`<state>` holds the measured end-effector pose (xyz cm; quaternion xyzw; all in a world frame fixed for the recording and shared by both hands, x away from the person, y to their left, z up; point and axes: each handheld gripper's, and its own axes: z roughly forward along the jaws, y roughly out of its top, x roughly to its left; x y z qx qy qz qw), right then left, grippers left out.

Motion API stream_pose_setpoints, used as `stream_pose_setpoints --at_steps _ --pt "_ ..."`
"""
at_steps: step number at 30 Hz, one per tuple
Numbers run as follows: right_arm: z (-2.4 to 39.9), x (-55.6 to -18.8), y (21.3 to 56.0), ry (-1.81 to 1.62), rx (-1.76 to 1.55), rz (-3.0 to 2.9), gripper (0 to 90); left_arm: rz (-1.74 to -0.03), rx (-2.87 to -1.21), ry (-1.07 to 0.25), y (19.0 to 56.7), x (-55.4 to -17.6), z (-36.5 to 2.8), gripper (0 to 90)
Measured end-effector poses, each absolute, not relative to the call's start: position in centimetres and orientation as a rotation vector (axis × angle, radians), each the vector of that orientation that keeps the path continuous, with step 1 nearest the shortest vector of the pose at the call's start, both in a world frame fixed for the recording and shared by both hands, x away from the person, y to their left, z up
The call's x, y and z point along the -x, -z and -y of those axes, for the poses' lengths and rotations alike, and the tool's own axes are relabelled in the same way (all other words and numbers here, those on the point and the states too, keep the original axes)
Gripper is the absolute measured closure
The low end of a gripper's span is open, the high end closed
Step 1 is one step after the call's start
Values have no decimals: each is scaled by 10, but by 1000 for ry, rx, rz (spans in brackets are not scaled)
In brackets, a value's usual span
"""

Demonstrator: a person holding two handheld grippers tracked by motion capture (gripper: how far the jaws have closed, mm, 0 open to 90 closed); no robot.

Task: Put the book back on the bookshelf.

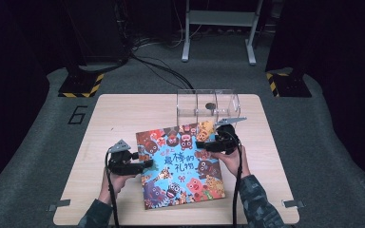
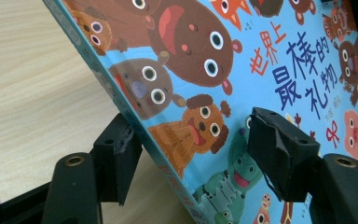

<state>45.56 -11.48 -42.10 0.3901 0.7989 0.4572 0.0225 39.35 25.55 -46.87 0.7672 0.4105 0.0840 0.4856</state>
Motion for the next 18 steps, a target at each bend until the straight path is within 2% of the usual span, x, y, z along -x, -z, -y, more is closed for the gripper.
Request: stream_pose_setpoints --at_steps 18 --pt "105 -454 408 -1389 -1135 -2472 441 -964 -1873 -288 449 -388 -262 395"
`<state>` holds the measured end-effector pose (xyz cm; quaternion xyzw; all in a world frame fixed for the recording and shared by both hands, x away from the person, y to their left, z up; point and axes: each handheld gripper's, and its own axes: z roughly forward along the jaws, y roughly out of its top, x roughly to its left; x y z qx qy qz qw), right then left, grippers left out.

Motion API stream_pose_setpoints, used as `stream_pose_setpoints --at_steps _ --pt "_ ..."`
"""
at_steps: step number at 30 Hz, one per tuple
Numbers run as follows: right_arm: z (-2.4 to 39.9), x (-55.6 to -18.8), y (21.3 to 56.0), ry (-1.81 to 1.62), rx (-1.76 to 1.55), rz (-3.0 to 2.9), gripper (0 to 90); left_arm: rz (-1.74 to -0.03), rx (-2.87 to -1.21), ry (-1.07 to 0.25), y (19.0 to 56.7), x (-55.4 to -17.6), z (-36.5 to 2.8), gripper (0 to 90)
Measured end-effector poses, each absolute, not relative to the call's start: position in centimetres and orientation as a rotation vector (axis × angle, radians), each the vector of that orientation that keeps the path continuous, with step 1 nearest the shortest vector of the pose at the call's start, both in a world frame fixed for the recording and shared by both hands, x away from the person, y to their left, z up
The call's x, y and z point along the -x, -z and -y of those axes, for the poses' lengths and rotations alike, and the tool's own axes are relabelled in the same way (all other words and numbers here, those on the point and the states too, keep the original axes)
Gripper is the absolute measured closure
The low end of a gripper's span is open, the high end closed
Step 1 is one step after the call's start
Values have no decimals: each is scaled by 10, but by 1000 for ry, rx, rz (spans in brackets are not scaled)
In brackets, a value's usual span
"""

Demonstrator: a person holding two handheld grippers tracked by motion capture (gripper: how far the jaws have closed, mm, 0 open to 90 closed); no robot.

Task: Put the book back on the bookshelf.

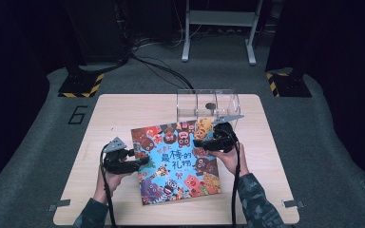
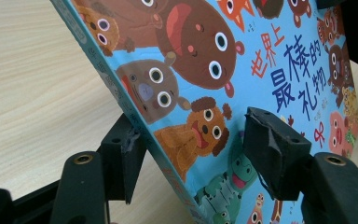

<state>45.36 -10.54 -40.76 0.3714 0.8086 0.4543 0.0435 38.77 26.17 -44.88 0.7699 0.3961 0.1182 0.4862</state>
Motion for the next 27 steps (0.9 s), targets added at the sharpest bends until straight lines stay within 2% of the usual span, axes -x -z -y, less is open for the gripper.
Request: stream_pose_setpoints --at_steps 14,27 --pt "102 -450 396 -1386 -1056 -2448 437 -907 -1861 -304 435 -386 -264 429" --pt "99 -445 386 -1383 -998 -2404 435 -882 -1869 -409 420 -380 -263 452"
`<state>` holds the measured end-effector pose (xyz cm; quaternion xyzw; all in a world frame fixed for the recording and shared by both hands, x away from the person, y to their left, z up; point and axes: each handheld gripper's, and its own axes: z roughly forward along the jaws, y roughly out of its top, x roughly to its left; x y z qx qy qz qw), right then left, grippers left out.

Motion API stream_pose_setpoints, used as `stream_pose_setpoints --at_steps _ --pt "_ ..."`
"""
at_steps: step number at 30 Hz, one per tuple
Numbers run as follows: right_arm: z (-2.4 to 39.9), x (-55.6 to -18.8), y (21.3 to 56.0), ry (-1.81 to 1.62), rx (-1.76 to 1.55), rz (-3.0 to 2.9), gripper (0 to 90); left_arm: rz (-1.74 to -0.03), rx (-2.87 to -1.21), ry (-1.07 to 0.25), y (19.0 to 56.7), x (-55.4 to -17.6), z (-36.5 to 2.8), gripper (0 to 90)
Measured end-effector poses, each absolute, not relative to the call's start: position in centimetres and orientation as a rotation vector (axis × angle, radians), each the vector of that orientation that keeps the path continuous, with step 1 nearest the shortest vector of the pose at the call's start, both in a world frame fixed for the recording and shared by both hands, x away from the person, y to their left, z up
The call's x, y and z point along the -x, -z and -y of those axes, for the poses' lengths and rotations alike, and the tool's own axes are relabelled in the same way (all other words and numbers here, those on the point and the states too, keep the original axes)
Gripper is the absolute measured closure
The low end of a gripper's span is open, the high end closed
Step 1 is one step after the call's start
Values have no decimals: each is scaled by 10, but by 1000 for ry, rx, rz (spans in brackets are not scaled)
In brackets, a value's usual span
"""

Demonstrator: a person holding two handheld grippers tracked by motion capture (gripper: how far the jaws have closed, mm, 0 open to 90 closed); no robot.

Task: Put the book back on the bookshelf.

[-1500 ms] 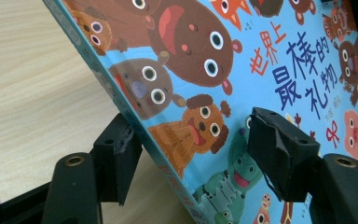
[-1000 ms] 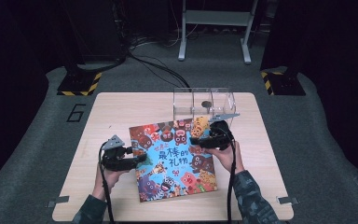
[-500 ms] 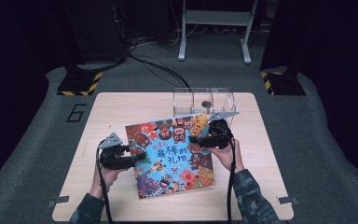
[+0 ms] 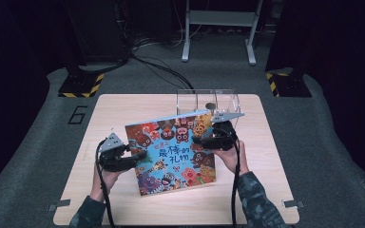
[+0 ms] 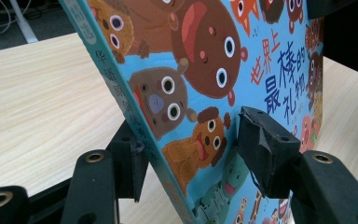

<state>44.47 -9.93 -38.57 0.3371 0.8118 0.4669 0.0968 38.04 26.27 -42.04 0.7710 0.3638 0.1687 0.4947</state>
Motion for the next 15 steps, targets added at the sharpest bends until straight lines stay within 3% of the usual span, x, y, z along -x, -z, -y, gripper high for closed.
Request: stream_pose_setpoints --at_steps 15 --pt "98 -440 378 -1404 -939 -2352 434 -857 -1879 -481 409 -378 -263 474"
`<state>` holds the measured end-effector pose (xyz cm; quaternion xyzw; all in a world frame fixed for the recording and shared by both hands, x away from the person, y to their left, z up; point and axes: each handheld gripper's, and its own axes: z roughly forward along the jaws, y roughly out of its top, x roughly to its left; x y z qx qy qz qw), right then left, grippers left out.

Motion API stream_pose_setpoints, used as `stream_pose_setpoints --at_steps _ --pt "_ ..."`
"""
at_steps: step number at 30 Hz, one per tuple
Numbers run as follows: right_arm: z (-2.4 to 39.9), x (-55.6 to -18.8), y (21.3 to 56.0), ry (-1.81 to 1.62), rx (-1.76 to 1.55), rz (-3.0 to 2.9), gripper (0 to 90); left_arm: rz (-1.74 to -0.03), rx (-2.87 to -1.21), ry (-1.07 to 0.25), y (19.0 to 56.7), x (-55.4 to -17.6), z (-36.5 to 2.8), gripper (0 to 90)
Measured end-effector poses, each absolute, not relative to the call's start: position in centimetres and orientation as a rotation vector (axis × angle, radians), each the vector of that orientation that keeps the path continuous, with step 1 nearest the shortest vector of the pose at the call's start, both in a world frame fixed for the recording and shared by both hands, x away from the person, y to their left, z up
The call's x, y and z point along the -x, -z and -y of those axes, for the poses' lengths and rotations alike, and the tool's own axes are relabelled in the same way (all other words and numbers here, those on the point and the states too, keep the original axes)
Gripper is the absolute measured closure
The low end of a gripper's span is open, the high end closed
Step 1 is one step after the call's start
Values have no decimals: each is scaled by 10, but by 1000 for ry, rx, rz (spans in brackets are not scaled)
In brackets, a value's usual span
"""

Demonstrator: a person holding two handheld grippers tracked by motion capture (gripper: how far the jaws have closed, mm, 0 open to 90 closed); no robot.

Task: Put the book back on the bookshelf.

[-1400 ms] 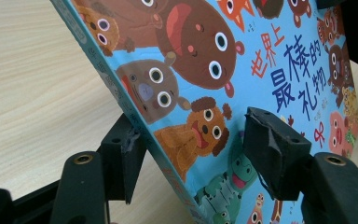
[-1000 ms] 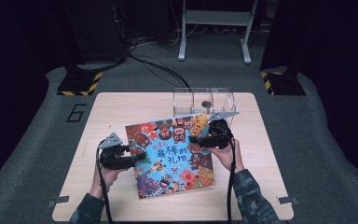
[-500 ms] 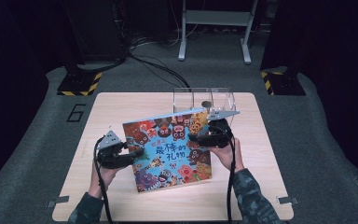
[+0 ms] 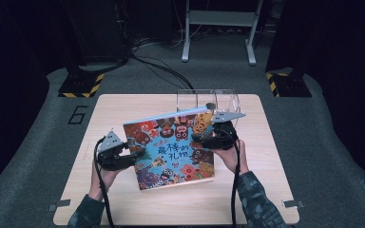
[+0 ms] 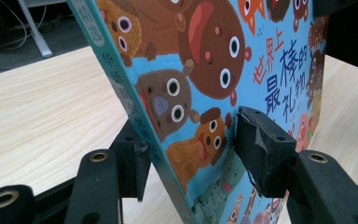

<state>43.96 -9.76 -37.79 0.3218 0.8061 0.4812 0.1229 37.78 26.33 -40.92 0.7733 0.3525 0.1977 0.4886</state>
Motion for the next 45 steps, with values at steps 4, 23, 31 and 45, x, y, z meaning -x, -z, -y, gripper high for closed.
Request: stream_pose_setpoints --at_steps 4,23,31,45 --pt "97 -438 375 -1403 -922 -2344 434 -843 -1872 -510 406 -377 -264 476" --pt "91 -431 376 -1348 -847 -2362 422 -737 -1897 -641 408 -367 -269 538" --pt "94 -428 377 -1345 -833 -2388 423 -716 -1871 -595 409 -361 -273 574" --pt "93 -424 377 -1286 -863 -2405 408 -693 -1884 -597 407 -364 -274 605"
